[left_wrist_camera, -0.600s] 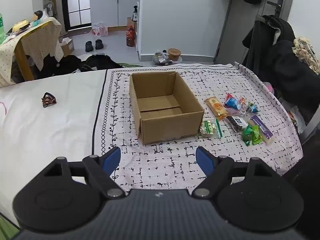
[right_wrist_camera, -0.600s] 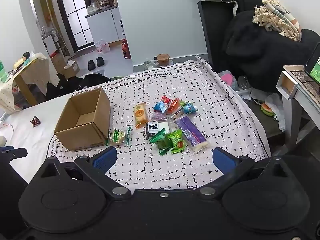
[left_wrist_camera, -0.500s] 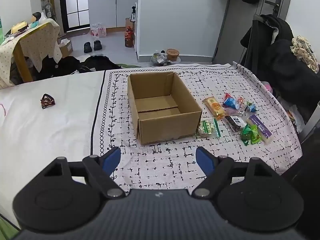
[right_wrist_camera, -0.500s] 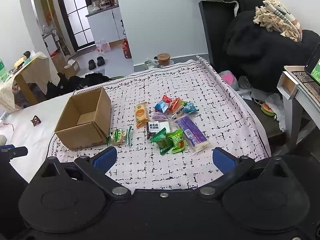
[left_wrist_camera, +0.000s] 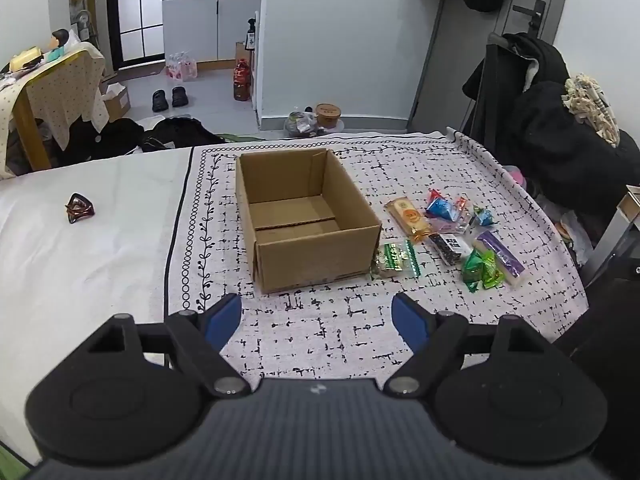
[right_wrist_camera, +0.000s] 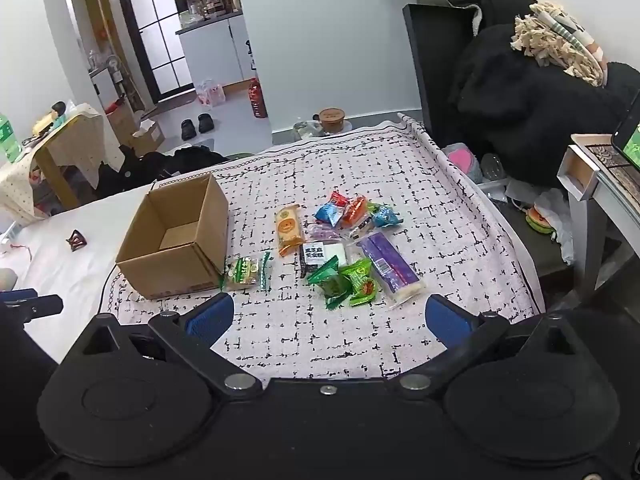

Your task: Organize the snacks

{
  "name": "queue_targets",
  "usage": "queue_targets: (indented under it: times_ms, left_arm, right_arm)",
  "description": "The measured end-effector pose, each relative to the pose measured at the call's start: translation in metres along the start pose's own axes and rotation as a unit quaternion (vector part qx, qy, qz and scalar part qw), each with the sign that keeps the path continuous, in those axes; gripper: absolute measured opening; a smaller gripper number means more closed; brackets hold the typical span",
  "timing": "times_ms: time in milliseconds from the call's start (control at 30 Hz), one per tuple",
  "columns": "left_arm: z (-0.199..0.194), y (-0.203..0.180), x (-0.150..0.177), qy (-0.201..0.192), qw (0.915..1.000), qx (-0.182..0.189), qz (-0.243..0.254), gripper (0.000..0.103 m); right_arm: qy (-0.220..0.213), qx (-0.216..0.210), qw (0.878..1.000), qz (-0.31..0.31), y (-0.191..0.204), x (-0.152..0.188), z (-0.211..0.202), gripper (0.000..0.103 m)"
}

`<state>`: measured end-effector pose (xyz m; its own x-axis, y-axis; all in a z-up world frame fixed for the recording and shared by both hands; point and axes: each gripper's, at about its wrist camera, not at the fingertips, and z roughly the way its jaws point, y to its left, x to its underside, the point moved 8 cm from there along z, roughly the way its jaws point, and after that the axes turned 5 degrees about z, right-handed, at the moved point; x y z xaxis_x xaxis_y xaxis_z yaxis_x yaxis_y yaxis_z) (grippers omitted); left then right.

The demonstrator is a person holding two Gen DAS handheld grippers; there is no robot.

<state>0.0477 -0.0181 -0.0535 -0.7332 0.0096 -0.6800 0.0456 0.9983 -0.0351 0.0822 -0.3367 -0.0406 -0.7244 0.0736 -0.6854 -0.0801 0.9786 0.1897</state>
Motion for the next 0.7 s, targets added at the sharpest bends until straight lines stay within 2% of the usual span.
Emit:
queue_targets:
  times_ms: [700]
  left_arm:
    - [-0.0001, -0.0034, 0.0027, -0.002, 0.9999, 0.011, -0.004, 0.081]
  right_arm:
    - [0.000, 0.004, 1.000, -0.017, 0.0053, 0.0041, -0.0022, 0.103]
